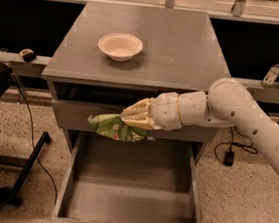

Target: Pick green jalapeno chip bag from middle drawer and place on counter

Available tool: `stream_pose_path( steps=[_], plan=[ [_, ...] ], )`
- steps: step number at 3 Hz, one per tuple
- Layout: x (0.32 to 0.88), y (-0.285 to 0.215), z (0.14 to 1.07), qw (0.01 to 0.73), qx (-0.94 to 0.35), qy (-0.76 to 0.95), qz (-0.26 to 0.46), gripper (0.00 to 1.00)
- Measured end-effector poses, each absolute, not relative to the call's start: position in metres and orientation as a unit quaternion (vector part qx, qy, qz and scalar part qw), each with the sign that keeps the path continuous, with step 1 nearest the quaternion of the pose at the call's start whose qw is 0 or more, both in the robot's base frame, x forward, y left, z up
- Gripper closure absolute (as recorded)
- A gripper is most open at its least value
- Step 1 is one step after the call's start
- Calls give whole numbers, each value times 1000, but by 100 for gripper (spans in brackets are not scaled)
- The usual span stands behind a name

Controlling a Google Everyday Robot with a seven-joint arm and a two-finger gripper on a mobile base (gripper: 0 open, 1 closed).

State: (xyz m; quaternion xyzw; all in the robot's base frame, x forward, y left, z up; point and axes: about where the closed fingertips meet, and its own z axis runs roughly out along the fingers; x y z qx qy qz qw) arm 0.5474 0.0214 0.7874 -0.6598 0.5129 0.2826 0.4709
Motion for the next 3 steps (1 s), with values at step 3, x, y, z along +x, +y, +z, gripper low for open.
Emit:
stream_pose_path(
  steps=[3],
  plan=[
    [567, -131, 926, 515, -641, 561, 99, 100]
  ],
)
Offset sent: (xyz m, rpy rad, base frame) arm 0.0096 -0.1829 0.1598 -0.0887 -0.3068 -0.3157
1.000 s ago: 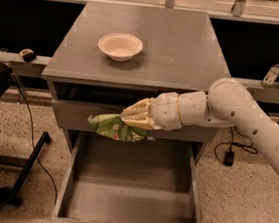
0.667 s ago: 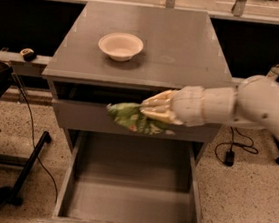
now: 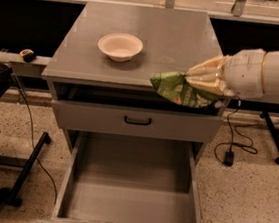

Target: Pick green jalapeno chip bag from middle drawer and place on counter

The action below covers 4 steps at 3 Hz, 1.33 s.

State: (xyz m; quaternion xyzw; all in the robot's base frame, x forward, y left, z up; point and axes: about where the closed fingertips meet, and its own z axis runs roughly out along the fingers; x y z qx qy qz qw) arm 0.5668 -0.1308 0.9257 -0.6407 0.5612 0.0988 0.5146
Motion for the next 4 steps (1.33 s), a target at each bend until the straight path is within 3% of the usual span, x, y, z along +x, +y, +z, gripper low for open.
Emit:
stream_pose_path(
  steps=[2, 4],
  plan=[
    [637, -208, 966, 436, -630, 642, -34, 100],
    [694, -225, 938, 408, -610, 672, -99, 100]
  ],
)
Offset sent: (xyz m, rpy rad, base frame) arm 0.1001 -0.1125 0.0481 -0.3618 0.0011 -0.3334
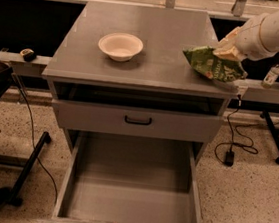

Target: Pick green jalapeno chip bag from middle drawer and place on counter

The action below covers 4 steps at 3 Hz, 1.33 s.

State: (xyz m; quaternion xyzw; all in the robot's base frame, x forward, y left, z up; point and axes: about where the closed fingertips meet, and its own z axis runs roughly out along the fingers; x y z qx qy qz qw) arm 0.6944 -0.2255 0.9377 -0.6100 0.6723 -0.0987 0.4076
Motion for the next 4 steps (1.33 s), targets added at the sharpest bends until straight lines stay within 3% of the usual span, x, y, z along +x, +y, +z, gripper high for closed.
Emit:
stream_pose_path(
  steps=[2, 4],
  plan=[
    [725, -235, 912, 423, -567, 687, -169, 100],
    [756, -225, 902, 447, -506, 714, -185, 100]
  ],
)
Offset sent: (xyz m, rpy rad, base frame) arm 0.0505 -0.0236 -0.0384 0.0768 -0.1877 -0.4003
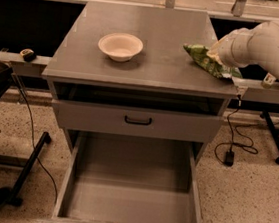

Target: Pick green jalapeno chip bag from middle drawer and place on counter

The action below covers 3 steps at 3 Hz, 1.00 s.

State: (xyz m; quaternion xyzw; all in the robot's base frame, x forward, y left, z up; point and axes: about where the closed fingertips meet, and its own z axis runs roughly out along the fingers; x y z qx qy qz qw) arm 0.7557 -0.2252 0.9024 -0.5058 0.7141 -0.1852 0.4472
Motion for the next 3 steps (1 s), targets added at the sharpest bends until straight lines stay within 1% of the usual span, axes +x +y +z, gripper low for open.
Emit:
stream_pose_path(
  steps=[1, 2, 3],
  plan=[
    [771, -208, 901, 462, -510, 707, -164, 100],
    [780, -192, 904, 483, -513, 698, -129, 84],
    [782, -188, 906, 488, -512, 696, -123, 60]
  ],
)
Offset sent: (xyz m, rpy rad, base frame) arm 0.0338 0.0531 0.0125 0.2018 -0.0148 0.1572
